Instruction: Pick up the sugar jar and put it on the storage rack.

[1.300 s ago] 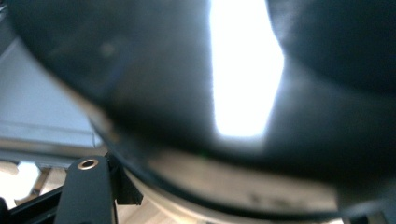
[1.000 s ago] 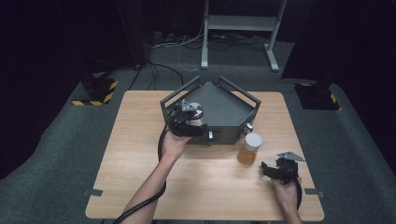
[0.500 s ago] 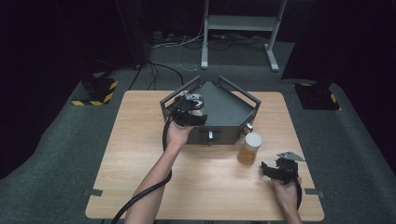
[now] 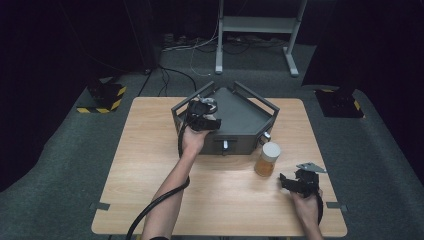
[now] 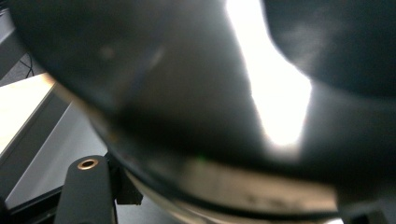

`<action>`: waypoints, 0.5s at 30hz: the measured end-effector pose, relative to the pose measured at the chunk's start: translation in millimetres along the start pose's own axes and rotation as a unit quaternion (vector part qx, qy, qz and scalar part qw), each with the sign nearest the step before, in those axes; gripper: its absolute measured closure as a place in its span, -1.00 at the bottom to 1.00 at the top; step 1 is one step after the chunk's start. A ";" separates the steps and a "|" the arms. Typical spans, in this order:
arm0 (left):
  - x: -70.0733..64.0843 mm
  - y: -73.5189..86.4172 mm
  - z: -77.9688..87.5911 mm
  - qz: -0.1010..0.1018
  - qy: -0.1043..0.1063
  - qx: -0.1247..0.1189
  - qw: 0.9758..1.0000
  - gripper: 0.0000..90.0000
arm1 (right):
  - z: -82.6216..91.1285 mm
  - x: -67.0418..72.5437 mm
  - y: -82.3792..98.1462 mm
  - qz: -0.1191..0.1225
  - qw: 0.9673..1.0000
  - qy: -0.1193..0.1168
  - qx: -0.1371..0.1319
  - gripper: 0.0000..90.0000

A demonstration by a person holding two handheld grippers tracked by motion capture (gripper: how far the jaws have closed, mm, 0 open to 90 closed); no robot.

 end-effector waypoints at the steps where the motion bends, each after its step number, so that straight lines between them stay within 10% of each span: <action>1: 0.0 0.0 0.0 0.000 0.000 0.000 1.000 -0.31 | 0.0 0.0 0.0 0.000 1.000 0.000 0.000 -0.67; 15: 2.3 4.2 -6.0 -0.001 -0.005 0.002 1.000 -0.31 | -0.1 0.3 -0.1 0.001 1.000 0.001 0.000 -0.67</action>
Point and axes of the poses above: each handheld gripper's, and its own axes: z roughly backward along the jaws, y roughly out of its underside, x roughly to its left, the point moved 6 cm from there along -z, roughly forward along the jaws, and after that the axes turned 2 degrees about -x, right-handed, at the moved point
